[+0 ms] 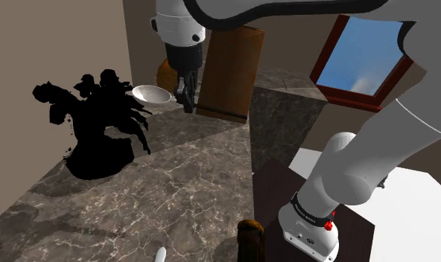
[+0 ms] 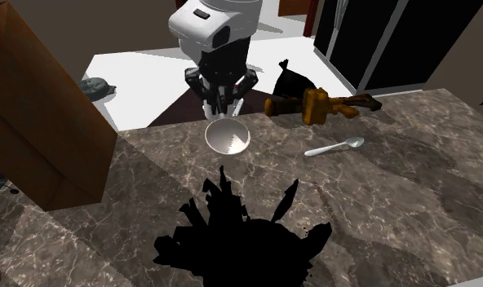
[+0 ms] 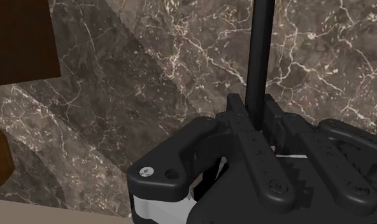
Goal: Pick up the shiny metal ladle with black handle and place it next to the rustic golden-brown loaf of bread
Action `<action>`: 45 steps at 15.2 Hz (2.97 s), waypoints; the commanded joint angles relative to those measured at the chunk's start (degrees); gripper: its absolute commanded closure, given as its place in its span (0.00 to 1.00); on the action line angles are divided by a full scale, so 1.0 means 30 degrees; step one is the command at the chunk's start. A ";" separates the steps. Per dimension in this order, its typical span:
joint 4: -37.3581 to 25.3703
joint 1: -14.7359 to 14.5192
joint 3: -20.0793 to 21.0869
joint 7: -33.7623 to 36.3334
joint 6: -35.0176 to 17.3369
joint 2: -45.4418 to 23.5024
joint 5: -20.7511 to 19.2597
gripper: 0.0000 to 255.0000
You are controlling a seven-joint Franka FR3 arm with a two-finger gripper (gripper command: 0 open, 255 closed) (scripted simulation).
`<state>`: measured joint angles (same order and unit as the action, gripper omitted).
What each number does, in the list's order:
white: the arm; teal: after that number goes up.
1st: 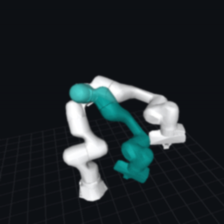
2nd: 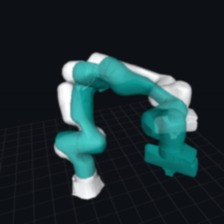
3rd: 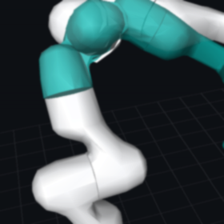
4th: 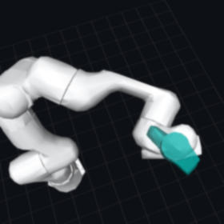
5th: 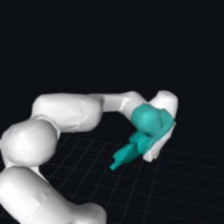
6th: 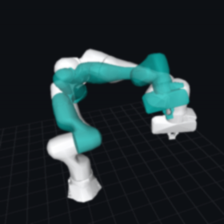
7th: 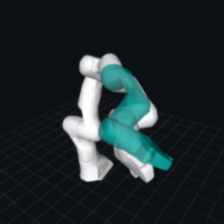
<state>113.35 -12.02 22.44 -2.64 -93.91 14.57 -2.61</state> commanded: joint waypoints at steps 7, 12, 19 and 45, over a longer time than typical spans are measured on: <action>-0.1964 0.1512 -0.1793 -0.2902 -0.0443 -0.2195 -0.1359 1.00; -0.3953 0.2365 -0.2712 -0.4516 -0.0518 -0.4090 -0.2075 1.00; -0.7918 0.3421 -0.3779 -0.6656 -0.0137 -0.7395 -0.2868 1.00; -0.9127 0.4633 -0.4711 -0.8110 -0.3606 -1.1799 -0.3583 1.00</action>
<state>85.25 1.76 8.39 -27.01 -103.89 -20.73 -13.30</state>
